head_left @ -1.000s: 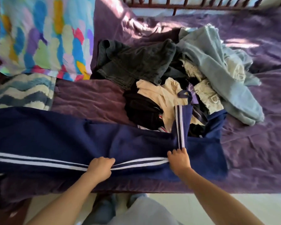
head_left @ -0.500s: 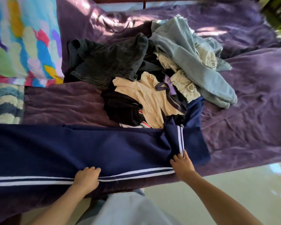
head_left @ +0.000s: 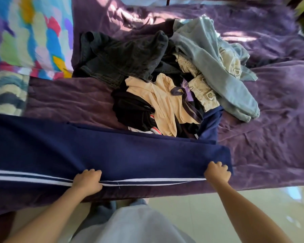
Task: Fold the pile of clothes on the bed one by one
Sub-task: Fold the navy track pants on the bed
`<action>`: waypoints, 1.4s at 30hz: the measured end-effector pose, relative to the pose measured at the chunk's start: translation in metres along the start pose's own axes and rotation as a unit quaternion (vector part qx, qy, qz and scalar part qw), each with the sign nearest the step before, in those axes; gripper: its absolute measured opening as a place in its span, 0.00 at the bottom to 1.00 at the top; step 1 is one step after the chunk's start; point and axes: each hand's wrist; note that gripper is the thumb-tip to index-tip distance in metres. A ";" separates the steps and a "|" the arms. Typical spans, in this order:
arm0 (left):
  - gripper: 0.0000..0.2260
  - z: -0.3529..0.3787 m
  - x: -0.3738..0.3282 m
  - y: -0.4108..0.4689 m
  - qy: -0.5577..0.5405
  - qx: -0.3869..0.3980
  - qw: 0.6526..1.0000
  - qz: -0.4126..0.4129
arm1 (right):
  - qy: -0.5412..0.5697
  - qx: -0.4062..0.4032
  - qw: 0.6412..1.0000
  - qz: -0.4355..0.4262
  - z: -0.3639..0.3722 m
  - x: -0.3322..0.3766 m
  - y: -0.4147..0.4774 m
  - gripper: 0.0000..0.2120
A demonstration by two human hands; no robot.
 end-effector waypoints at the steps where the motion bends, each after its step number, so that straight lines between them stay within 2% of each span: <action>1: 0.04 0.001 -0.002 -0.002 0.006 -0.013 1.000 0.004 | 0.047 -0.011 0.998 0.026 -0.002 -0.003 0.005 0.17; 4: 0.11 0.004 -0.004 -0.005 -0.003 -0.060 0.998 0.020 | 0.212 -0.023 0.969 0.123 0.000 -0.017 0.017 0.22; 8: 0.15 -0.003 0.004 -0.011 -0.084 -0.129 0.988 0.003 | 0.382 -0.032 0.902 0.197 0.004 -0.050 0.033 0.28; 12: 0.18 -0.016 0.026 -0.015 -0.152 -0.221 0.961 -0.072 | 0.484 0.010 0.864 0.141 0.000 -0.067 0.040 0.10; 16: 0.18 -0.024 0.040 -0.014 -0.205 -0.287 0.926 -0.138 | 0.621 -0.057 0.774 0.112 -0.008 -0.051 0.036 0.05; 17: 0.19 -0.024 0.040 -0.014 -0.194 -0.287 0.930 -0.125 | 0.626 -0.063 0.769 0.111 -0.007 -0.048 0.034 0.05; 20: 0.17 -0.007 0.029 -0.013 -0.032 -0.206 0.977 -0.031 | 0.503 -0.013 0.856 0.118 0.010 -0.049 0.032 0.15; 22: 0.10 0.005 0.019 -0.014 0.062 -0.128 0.990 -0.015 | 0.454 0.019 0.880 0.138 0.020 -0.049 0.031 0.24; 23: 0.09 0.009 0.015 -0.015 0.065 -0.110 0.992 -0.023 | 0.431 0.022 0.891 0.141 0.022 -0.046 0.031 0.26; 25: 0.08 0.015 0.010 -0.013 0.056 -0.107 0.992 -0.038 | 0.421 0.014 0.896 0.138 0.020 -0.041 0.035 0.26; 26: 0.10 0.015 0.008 -0.013 0.057 -0.109 0.992 -0.041 | 0.441 0.020 0.887 0.133 0.017 -0.037 0.035 0.25; 27: 0.13 0.015 0.007 -0.013 0.056 -0.114 0.991 -0.045 | 0.482 0.027 0.865 0.137 0.017 -0.036 0.037 0.22; 29: 0.17 0.015 0.006 -0.014 0.061 -0.121 0.990 -0.045 | 0.568 0.059 0.805 0.161 0.013 -0.035 0.036 0.09; 30: 0.18 0.015 0.007 -0.013 0.067 -0.127 0.989 -0.045 | 0.589 0.071 0.786 0.174 0.009 -0.036 0.037 0.07; 31: 0.19 0.015 0.006 -0.012 0.081 -0.127 0.988 -0.045 | 0.596 0.072 0.779 0.180 0.006 -0.041 0.041 0.11; 33: 0.19 0.013 0.005 -0.014 0.062 -0.157 0.985 -0.024 | 0.583 0.036 0.796 0.157 -0.012 -0.045 0.040 0.13; 36: 0.21 0.017 0.002 -0.010 0.074 -0.253 0.963 0.062 | 0.518 -0.077 0.845 0.110 -0.042 -0.054 0.040 0.07; 37: 0.22 0.015 -0.002 -0.010 0.086 -0.253 0.961 0.064 | 0.495 -0.103 0.857 0.105 -0.048 -0.055 0.038 0.07; 40: 0.18 0.007 -0.016 -0.014 0.090 -0.176 0.979 0.056 | 0.400 -0.080 0.902 0.139 -0.044 -0.052 0.039 0.16; 42: 0.20 0.009 -0.018 -0.009 0.106 -0.101 0.988 0.043 | 0.350 -0.039 0.919 0.176 -0.033 -0.044 0.039 0.28</action>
Point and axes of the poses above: each hand's wrist, its own y-axis towards the middle knuckle, its own z-axis out of the palm, x = y × z, and after that the axes turned 15 degrees about y, right-handed
